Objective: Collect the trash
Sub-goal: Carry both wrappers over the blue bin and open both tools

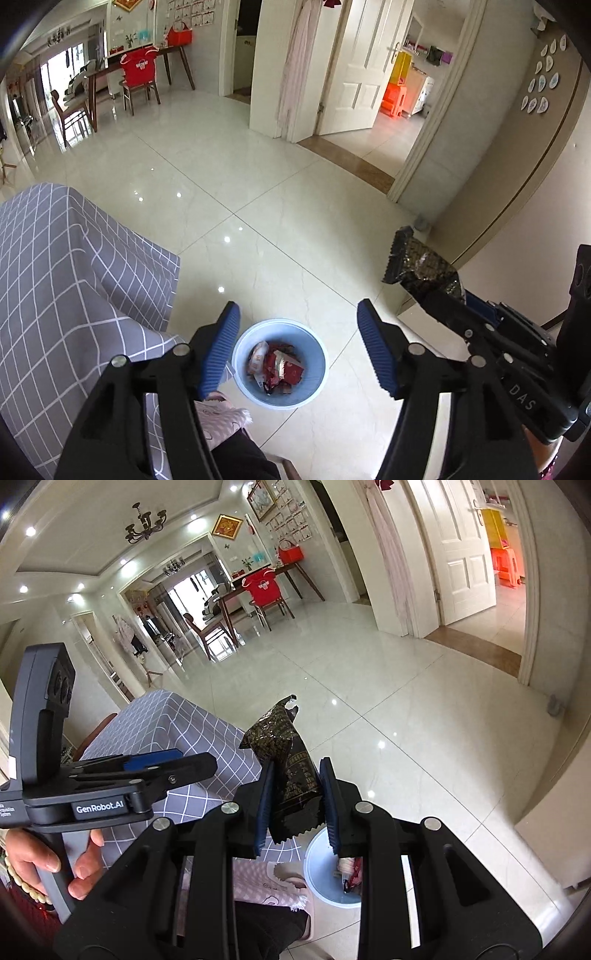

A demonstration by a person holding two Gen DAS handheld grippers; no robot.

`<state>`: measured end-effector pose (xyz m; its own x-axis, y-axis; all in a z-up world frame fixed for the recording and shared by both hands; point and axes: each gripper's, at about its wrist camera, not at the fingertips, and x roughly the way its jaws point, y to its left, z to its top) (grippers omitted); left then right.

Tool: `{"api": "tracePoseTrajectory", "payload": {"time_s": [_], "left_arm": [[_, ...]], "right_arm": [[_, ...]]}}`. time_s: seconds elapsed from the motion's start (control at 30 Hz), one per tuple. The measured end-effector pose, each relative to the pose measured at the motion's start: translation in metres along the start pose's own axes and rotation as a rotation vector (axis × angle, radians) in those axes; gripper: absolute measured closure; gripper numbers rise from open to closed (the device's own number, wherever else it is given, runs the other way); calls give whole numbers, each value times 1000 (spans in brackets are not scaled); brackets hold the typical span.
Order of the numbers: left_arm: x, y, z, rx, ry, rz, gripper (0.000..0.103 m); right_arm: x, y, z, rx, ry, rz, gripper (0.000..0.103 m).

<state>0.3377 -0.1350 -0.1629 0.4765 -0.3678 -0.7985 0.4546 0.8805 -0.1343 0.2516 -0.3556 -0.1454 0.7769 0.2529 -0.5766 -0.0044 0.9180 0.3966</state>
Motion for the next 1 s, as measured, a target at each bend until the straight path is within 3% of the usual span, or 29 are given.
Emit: {"api": "tracePoseTrajectory", "payload": {"time_s": [0.57,0.63,0.7,1.0], "left_arm": [[-18,23,3,6,-37,87,36],[-22,27,2,3,-45,103,33],[-25,31,1,3,-52,125,29],[-57,44,-8,19,-92,257,23]], "right_arm": [[16,9,-1,-24,21,28,77],[21,10,-1,-26,29,30,72],[29,9,-1,-14,53,28,41],[21,20,-7,-35,46,-19,41]]}}
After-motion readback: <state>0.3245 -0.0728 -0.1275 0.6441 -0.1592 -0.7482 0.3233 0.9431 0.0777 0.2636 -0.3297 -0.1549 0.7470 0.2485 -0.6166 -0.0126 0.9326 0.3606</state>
